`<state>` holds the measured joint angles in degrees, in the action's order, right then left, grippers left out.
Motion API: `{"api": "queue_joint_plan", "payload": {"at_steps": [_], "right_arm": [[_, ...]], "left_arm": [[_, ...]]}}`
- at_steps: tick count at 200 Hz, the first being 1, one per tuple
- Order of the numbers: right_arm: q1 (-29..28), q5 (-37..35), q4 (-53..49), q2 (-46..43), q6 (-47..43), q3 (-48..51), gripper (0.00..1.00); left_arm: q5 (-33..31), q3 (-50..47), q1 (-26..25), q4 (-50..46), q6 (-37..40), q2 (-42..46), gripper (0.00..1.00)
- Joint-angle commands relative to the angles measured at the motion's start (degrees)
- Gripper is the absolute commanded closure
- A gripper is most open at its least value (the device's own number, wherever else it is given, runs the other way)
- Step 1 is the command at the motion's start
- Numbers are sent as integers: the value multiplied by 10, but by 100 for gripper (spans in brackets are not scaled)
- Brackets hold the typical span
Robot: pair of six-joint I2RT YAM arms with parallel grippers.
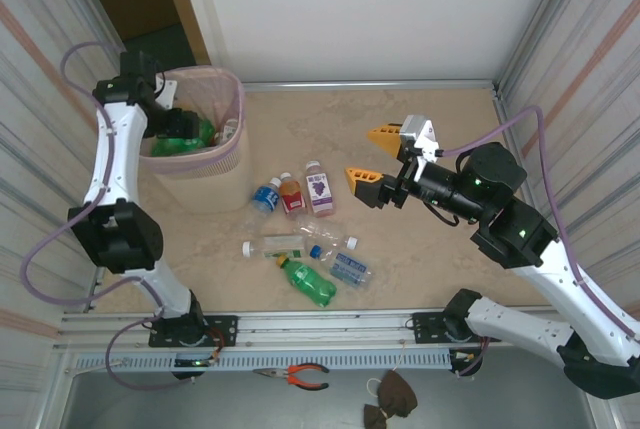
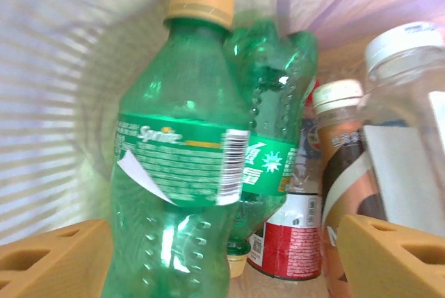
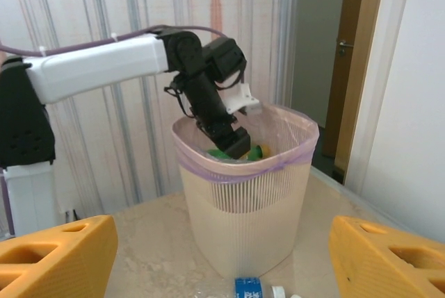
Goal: Put the plastic bottles in the bin
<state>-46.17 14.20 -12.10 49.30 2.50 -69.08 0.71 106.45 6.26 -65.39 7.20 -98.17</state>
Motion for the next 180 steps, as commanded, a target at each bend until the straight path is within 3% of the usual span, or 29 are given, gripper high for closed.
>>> {"api": "queue_joint_plan", "payload": {"at_steps": [1,33,59,128,180], "right_arm": [[-3,-34,-10,8,11,-6,20],[11,-78,-81,63,27,-46,18],[40,-70,-135,125,68,-79,18],[81,-113,-211,283,135,-141,24],[94,-142,-274,447,180,-217,26]], "left_arm": [[15,25,3,-14,-3,36,15],[45,30,3,-8,-7,59,15],[96,17,3,15,-20,87,15],[196,-41,3,73,-53,186,16],[268,-146,3,174,-89,293,15]]}}
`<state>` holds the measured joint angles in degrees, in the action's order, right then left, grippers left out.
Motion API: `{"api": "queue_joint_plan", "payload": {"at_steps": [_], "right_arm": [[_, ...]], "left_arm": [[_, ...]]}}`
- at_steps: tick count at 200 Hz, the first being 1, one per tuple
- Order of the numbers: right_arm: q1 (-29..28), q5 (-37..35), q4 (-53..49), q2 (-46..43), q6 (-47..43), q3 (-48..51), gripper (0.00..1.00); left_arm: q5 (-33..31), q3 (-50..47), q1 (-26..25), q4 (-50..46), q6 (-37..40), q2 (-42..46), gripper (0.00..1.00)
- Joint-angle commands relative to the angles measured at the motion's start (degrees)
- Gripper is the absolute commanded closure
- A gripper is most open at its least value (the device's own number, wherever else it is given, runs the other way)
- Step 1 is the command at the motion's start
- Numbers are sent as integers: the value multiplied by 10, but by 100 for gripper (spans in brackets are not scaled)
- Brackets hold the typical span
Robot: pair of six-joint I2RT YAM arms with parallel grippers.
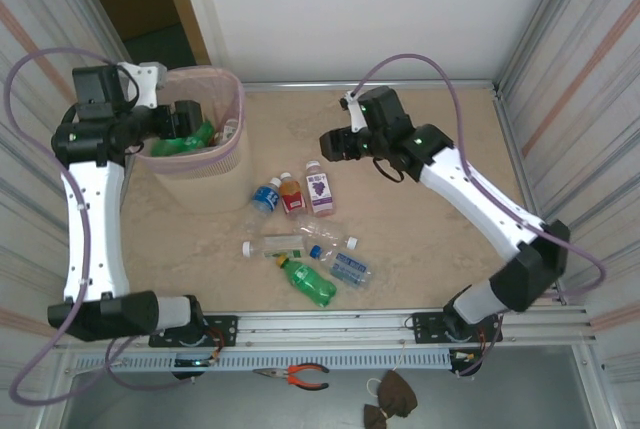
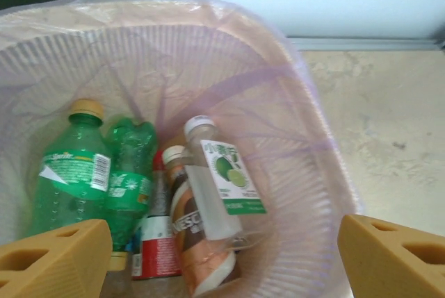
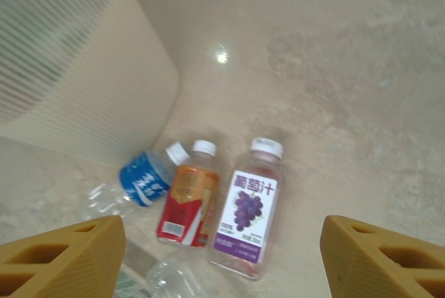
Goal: Put the plastic bottles in the bin
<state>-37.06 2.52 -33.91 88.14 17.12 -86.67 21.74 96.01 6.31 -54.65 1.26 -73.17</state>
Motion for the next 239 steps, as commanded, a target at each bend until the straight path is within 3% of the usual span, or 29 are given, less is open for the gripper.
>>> {"api": "queue_joint_plan", "payload": {"at_steps": [1,37,65,126,178,239], "right_arm": [[3,-26,-57,61,34,-42,26],[2,-29,-62,163,46,-73,26],[-2,-56,-61,232,52,-100,19],[-22,-76,-41,347,73,-174,12],[-38,-86,-62,413,83,-240,11],[-42,-110,-84,432,92,-237,15]], "left_arm": [[59,-43,2,68,-31,45,14],[105,-93,3,111,-67,92,14],[151,-119,2,142,-90,115,15],[167,-121,2,140,-100,131,15],[165,-134,2,134,-96,142,15],[165,-140,2,140,-97,143,15]]}}
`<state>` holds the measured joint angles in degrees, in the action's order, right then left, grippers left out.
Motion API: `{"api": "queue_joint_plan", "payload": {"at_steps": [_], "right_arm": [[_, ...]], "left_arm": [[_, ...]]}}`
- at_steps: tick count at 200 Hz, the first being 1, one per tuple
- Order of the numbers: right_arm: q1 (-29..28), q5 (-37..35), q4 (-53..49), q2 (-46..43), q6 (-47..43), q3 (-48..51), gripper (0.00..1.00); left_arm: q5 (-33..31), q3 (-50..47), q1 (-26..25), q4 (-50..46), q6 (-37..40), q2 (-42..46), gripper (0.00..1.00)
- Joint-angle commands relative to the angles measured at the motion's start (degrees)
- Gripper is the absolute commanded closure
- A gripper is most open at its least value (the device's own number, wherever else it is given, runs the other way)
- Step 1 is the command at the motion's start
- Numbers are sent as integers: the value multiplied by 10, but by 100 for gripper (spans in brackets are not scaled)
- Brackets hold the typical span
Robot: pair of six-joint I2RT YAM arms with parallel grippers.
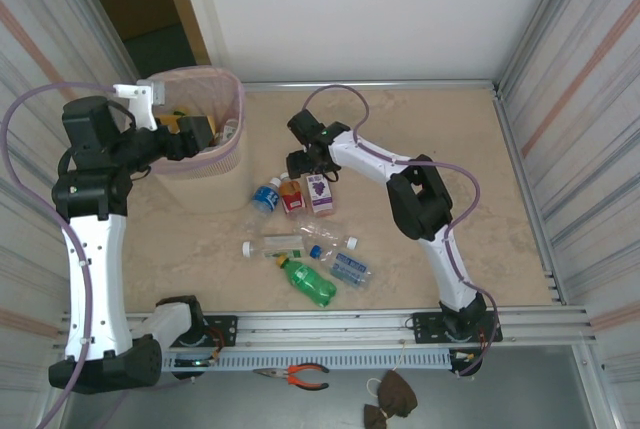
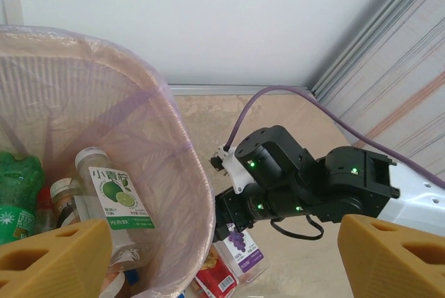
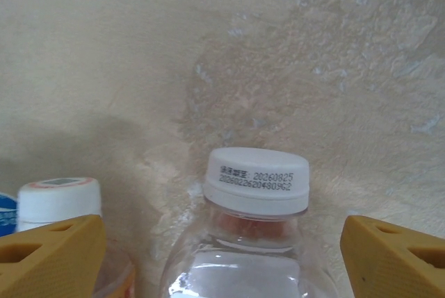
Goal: Put the plastic bottles in the bin
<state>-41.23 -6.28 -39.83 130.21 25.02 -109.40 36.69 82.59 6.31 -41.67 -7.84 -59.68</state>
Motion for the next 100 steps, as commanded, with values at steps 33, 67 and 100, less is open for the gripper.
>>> {"api": "queue_joint_plan", "payload": {"at_steps": [33,67,100], "right_arm": [[3,-16,-30,10,17,0,18],[4,-7,-28,6,20,13,21],[10,0,-28,2,26,16,23]], "left_arm": [[17,-11,3,15,-9,6,15],[20,-13,2,21,-14,4,15],[25,-16,3,24,-17,3,15]]}}
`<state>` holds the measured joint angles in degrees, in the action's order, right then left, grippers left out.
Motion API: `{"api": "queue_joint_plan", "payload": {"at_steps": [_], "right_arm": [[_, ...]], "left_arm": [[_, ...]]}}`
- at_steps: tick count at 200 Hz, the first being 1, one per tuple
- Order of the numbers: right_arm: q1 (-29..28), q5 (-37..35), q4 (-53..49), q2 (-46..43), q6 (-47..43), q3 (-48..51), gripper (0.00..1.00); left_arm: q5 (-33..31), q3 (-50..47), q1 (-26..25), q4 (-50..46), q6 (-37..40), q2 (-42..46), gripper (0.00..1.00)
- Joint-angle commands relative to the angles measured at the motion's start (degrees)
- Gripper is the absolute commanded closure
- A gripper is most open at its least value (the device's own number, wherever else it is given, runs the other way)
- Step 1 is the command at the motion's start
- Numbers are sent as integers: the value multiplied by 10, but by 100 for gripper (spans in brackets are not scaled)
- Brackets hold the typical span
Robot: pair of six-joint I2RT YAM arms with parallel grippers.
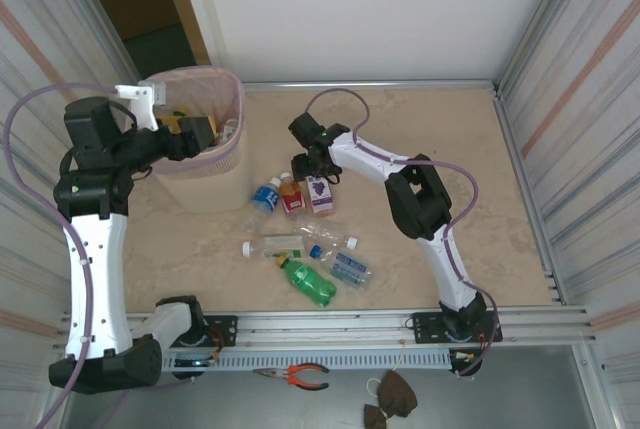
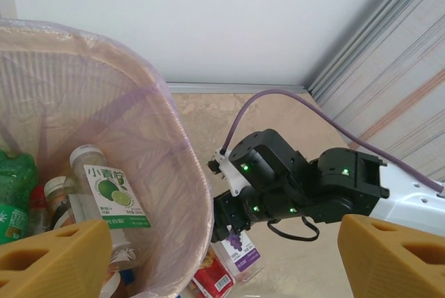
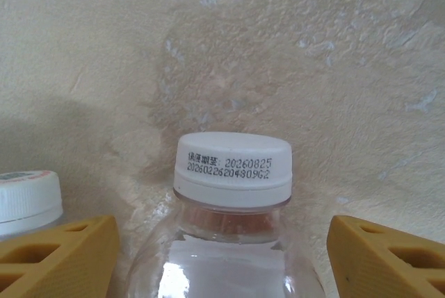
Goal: Put the plastic bottles in the bin
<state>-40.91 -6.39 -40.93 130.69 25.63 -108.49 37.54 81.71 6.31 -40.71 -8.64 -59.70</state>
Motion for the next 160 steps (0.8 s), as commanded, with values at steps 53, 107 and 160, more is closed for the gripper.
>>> {"api": "queue_joint_plan", "payload": {"at_steps": [53,107,160], "right_arm": [[11,6,-19,-8,21,35,23],[22,-7,-13,-35,23,56,31],[63,-20,16,-127,13,118,33]], "left_arm": [[20,-13,2,20,-17,4,15],[30,-18,3,37,-33,4,15],[47,-36,2,72,-53,14,15]]}}
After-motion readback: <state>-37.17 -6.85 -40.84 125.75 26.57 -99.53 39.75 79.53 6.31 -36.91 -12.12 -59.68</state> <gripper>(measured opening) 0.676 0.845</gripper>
